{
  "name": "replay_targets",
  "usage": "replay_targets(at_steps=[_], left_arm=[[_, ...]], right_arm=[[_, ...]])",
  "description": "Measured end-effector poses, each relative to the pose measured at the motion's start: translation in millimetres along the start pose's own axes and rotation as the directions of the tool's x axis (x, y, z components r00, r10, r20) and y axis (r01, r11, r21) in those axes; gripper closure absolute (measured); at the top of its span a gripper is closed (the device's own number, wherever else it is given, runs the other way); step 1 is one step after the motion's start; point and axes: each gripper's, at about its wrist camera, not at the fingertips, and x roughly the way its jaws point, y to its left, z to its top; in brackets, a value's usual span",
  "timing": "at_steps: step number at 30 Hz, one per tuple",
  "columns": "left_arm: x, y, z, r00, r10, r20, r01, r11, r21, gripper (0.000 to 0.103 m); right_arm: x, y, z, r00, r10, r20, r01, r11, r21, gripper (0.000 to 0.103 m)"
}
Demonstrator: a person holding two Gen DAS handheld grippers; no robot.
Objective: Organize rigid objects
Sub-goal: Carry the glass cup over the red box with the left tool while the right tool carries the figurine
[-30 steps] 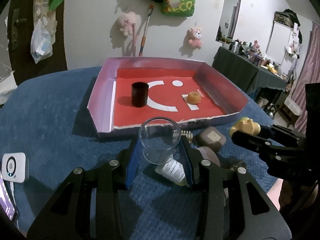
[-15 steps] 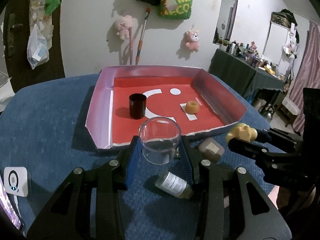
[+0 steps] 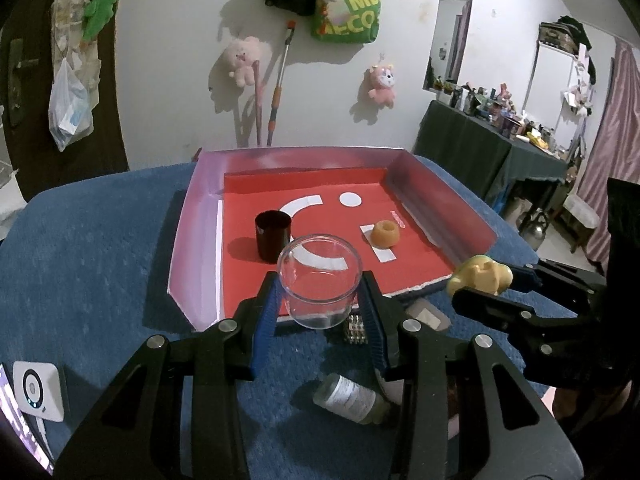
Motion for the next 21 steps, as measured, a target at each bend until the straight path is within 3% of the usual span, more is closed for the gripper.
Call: replay_targets(at_steps=[21], left_arm=[[41, 13, 17, 0.997, 0.008, -0.074, -0.009, 1.000, -0.012, 0.066]], right_arm=[[20, -20, 27, 1.000, -0.010, -0.030, 0.010, 1.000, 0.008, 0.052]])
